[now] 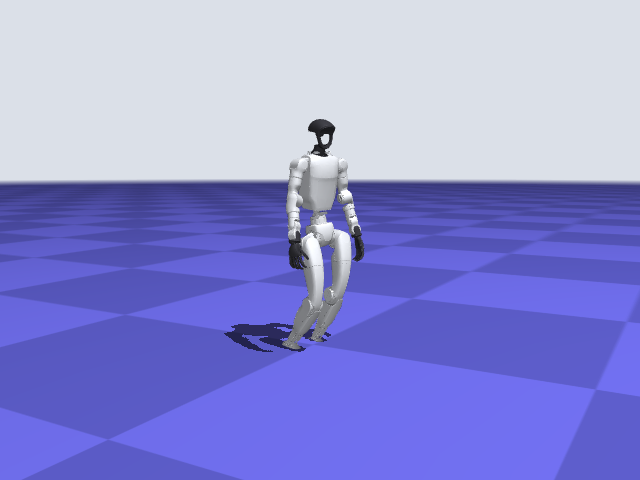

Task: Walk

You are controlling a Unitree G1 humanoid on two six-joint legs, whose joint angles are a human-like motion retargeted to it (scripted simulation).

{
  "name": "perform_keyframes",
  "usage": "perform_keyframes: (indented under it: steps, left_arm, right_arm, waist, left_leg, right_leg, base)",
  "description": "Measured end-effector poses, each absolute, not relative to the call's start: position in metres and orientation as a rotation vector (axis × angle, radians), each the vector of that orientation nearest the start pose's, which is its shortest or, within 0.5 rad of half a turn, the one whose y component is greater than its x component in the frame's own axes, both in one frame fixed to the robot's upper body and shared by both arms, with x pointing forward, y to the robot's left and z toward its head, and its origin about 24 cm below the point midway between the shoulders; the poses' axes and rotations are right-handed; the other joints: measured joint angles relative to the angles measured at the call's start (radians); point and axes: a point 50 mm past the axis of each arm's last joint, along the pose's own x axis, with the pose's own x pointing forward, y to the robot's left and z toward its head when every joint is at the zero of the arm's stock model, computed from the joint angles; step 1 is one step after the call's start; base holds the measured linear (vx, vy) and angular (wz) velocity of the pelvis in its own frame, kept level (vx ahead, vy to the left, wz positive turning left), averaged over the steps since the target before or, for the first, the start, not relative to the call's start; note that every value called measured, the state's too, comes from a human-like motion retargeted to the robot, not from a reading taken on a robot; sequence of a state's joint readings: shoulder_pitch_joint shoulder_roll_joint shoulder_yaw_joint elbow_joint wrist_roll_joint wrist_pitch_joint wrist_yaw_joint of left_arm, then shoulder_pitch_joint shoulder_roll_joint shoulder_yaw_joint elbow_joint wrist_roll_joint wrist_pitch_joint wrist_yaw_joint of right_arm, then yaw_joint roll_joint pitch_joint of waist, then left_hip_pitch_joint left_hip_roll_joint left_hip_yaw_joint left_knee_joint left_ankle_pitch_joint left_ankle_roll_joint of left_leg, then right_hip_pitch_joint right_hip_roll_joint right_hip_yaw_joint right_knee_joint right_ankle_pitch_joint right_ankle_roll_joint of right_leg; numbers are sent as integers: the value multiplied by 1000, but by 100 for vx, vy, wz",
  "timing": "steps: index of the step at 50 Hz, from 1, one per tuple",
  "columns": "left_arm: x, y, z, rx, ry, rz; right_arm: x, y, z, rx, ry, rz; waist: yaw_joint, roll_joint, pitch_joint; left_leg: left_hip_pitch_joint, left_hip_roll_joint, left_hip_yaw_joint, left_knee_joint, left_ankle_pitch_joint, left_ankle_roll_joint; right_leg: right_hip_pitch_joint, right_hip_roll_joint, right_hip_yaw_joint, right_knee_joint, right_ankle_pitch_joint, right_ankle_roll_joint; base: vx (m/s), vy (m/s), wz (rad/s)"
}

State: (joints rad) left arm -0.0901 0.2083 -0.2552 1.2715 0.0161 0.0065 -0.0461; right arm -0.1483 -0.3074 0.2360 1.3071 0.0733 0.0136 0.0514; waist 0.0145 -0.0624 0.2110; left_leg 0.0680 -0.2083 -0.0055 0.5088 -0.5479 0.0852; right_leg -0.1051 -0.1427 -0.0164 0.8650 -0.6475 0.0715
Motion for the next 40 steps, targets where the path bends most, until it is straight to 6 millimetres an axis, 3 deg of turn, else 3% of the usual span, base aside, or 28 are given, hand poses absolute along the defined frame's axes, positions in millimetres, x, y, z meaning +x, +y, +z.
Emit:
perform_keyframes:
  steps: [5,7,12,18,23,25,29,33,37,40]
  left_arm:
    - [123,209,-160,329,1199,-128]
    - [129,211,-158,321,1196,-114]
    - [125,217,-158,326,1228,-94]
    - [129,222,-156,333,1217,-66]
    - [129,222,-156,335,1195,-60]
    - [126,221,-157,330,1197,-58]
    - [121,221,-158,321,1202,-50]
    - [113,220,-161,304,1223,-43]
    - [112,220,-161,296,1235,-56]
    - [120,219,-159,302,1220,-71]
  right_arm:
    - [138,-252,-145,-300,1172,-8]
    - [143,-251,-144,-271,1165,-7]
    - [129,-250,-149,-210,1214,-19]
    - [105,-254,-155,-161,1299,-55]
    - [92,-258,-157,-146,1335,-100]
    - [88,-258,-158,-143,1342,-117]
    - [92,-260,-157,-153,1323,-146]
    - [103,-260,-154,-169,1274,-153]
    - [122,-259,-149,-187,1201,-144]
    - [136,-259,-144,-205,1149,-132]
  waist:
    - [-36,-41,29]
    - [-70,-68,-20]
    - [-128,-80,-16]
    - [-155,-10,-34]
    - [-134,54,-57]
    - [-127,53,-57]
    - [-113,102,-62]
    - [-101,172,-57]
    - [-78,257,-48]
    - [-49,282,-47]
  left_leg:
    - [-73,-79,-3,131,-55,23]
    - [-114,-127,-17,63,-17,33]
    - [-123,-155,-41,95,-35,48]
    - [-124,-68,-72,117,-96,39]
    - [-123,29,-71,184,-163,18]
    - [-127,37,-60,253,-192,11]
    - [-89,119,-55,330,-217,-29]
    - [-89,219,-87,504,-177,-114]
    - [-171,345,-109,792,23,-242]
    - [-266,399,-111,967,139,-278]
  right_leg:
    - [-140,-79,31,285,24,0]
    - [-300,-119,68,429,86,1]
    - [-468,-100,110,603,150,-2]
    - [-596,35,91,383,231,32]
    - [-597,147,61,104,316,70]
    - [-598,155,51,106,323,71]
    - [-517,211,-7,52,332,43]
    - [-426,314,-54,3,309,-1]
    - [-337,440,-88,-81,301,-49]
    - [-285,489,-87,-133,286,-69]
  base:
    - [1,7,33]
    - [6,8,55]
    - [11,6,38]
    - [23,1,11]
    - [27,-5,-20]
    - [27,-9,-20]
    - [33,-9,-16]
    - [32,-9,-20]
    - [27,-5,-22]
    - [26,-3,-20]
